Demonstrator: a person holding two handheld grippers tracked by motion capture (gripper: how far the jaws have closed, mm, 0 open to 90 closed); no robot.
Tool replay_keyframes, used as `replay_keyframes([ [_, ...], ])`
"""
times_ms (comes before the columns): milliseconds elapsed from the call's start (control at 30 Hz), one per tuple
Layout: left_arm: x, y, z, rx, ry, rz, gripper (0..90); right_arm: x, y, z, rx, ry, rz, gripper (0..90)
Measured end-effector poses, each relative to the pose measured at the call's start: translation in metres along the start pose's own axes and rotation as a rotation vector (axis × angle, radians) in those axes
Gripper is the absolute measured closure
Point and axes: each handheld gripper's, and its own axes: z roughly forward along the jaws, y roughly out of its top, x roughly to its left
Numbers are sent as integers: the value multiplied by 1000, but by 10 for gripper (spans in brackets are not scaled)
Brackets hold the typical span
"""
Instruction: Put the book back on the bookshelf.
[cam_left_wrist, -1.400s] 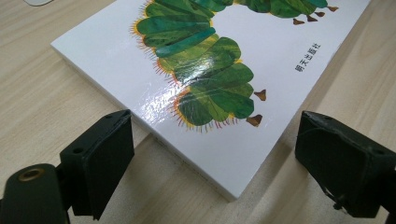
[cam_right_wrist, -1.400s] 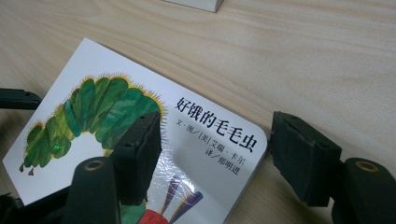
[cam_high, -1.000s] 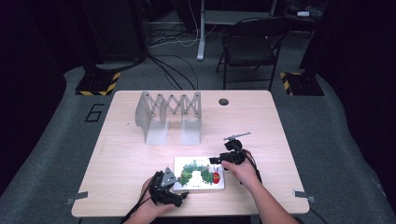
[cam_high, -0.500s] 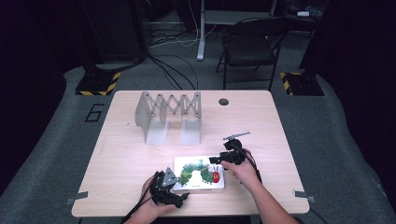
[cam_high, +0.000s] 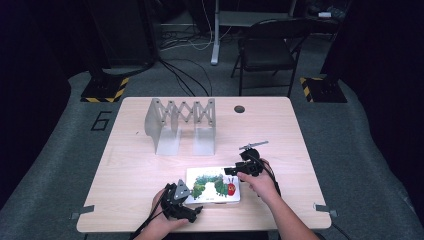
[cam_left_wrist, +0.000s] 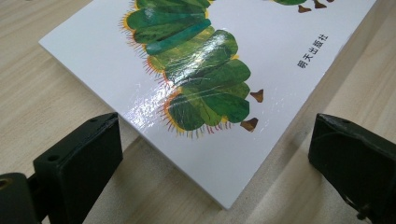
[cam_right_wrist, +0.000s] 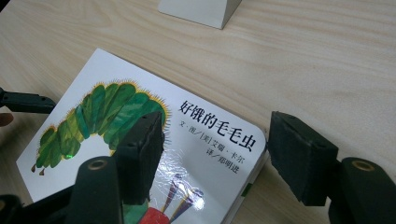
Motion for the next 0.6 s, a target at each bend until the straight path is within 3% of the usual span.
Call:
replay_keyframes([
  [600, -1, 3, 1, 23, 15, -10, 2, 8, 3, -11, -40, -2, -17, 357],
])
